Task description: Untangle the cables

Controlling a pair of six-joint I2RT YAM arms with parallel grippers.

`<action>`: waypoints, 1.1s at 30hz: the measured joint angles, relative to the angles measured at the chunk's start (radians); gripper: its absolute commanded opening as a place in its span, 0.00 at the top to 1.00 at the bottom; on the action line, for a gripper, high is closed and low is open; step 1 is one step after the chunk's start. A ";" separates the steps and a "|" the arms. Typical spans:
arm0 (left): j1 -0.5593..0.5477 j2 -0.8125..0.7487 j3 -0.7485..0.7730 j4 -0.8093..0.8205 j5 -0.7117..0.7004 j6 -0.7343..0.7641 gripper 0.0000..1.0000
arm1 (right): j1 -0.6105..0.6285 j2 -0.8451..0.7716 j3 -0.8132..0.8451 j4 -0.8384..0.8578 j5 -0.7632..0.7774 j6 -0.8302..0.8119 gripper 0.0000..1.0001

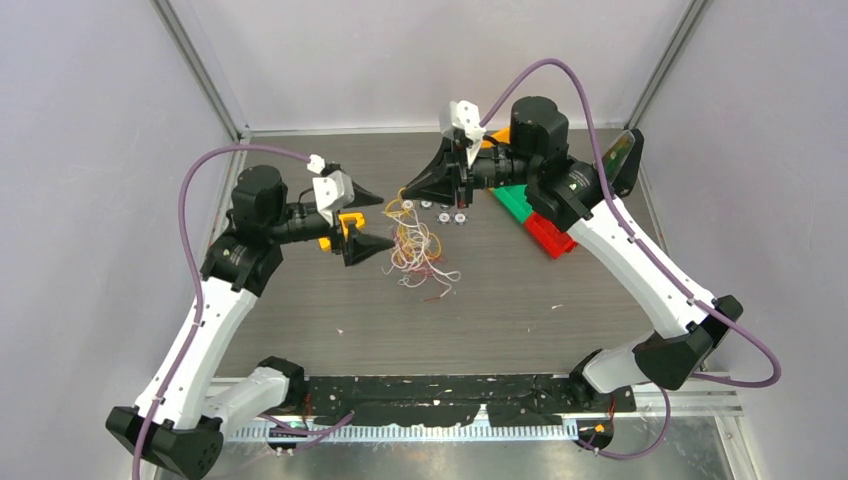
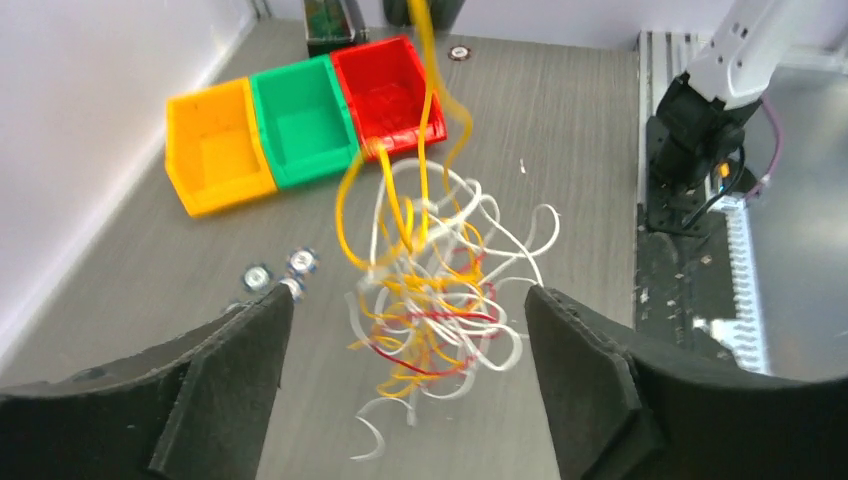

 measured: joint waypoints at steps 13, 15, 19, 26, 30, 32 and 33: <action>-0.131 0.026 -0.091 0.455 -0.251 -0.377 0.35 | 0.000 0.031 0.050 0.223 0.034 0.261 0.95; -0.139 0.069 -0.090 0.487 -0.256 -0.396 0.43 | -0.002 0.062 0.098 0.260 0.055 0.311 0.95; -0.096 0.081 -0.249 0.540 -0.255 -0.403 0.67 | -0.041 0.127 0.254 0.322 0.113 0.432 0.95; 0.062 0.133 -0.502 0.416 -0.233 -0.309 0.82 | -0.229 0.274 0.689 0.423 0.218 0.701 0.94; 0.153 0.145 -0.508 0.304 -0.225 -0.195 0.81 | -0.307 0.291 0.792 0.459 0.269 0.776 0.95; 0.183 0.141 -0.509 0.256 -0.226 -0.138 0.79 | -0.328 0.264 0.755 0.478 0.283 0.787 0.95; 0.198 0.137 -0.509 0.228 -0.227 -0.106 0.79 | -0.336 0.253 0.735 0.482 0.285 0.792 0.94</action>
